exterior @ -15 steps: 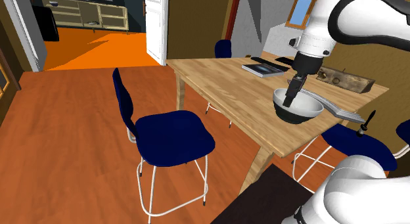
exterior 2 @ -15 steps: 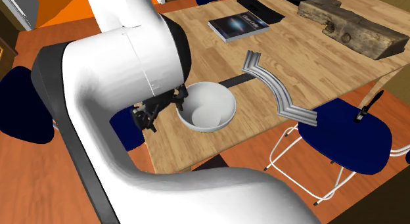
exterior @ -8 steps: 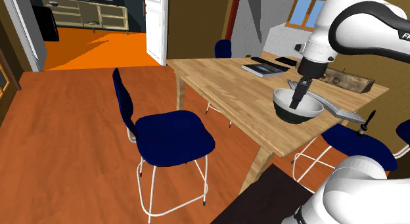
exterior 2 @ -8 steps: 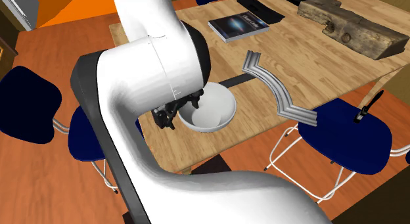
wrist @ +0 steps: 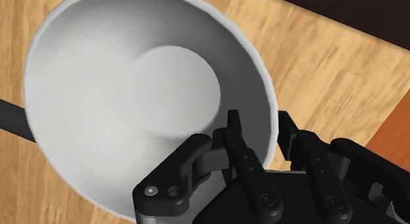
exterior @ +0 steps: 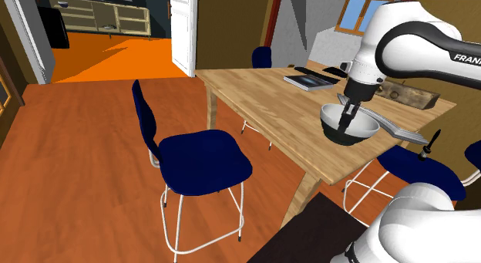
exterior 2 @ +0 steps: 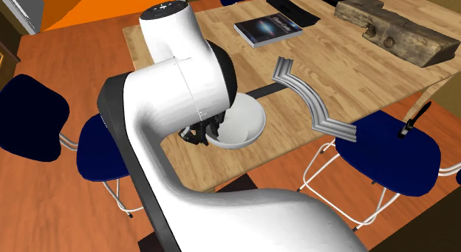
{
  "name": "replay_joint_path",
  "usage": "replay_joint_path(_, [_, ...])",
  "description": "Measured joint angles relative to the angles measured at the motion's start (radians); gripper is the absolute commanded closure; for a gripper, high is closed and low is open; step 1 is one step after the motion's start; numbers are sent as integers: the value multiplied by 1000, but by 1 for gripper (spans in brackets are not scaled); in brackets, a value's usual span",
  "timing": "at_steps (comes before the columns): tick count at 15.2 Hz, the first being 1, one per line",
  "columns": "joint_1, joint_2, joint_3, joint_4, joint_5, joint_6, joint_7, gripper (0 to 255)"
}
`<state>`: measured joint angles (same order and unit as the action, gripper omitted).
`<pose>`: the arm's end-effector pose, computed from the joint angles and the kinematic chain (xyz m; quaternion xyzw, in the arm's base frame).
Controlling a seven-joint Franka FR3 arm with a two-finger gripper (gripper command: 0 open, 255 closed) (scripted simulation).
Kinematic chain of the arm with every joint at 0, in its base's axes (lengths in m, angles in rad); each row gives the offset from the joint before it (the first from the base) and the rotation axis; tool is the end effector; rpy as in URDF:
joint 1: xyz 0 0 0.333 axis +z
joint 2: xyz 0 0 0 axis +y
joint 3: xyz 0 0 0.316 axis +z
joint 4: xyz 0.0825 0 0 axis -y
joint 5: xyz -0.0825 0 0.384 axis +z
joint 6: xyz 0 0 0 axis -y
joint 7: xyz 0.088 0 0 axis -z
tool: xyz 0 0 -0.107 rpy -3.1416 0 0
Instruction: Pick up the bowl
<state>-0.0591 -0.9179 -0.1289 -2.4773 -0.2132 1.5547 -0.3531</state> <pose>0.2615 -0.0838 0.5677 0.9928 0.1063 -0.0177 0.0527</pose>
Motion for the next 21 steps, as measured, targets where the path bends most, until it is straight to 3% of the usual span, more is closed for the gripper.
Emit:
replay_joint_path(10, [2,2,8,10,6,-19,4,255])
replay_joint_path(21, [2,5,21,188,19,-137,-12,255])
